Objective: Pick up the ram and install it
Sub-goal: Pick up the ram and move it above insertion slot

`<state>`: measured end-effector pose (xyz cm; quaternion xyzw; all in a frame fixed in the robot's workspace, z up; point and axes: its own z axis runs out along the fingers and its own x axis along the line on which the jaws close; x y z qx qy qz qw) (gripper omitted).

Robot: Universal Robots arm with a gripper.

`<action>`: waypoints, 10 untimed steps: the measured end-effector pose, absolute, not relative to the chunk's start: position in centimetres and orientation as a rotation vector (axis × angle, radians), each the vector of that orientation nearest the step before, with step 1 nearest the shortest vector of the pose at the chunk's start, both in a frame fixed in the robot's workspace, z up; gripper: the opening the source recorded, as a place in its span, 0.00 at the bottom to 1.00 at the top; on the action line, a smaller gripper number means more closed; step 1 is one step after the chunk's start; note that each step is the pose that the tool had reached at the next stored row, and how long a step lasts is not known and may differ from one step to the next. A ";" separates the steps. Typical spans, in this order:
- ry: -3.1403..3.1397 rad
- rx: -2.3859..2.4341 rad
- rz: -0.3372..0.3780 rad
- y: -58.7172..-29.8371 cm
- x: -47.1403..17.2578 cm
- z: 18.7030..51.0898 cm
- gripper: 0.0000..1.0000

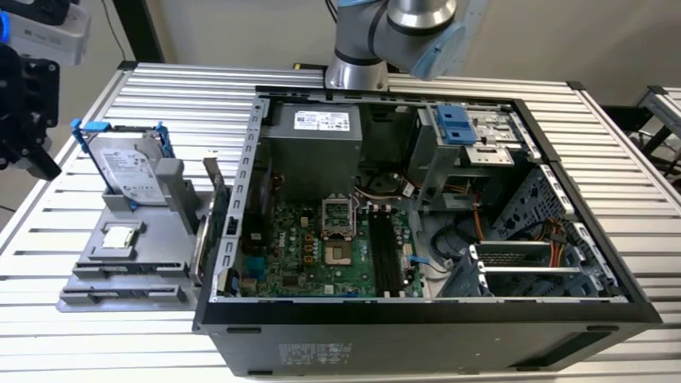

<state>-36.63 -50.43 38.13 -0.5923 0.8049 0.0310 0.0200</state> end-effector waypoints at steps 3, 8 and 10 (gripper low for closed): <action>2.450 -1.889 0.113 -50.4 -36.6 38.0 0.00; 2.365 -1.999 0.116 -50.4 -36.6 37.9 0.00; 2.329 -2.043 0.118 -50.4 -36.6 37.8 0.00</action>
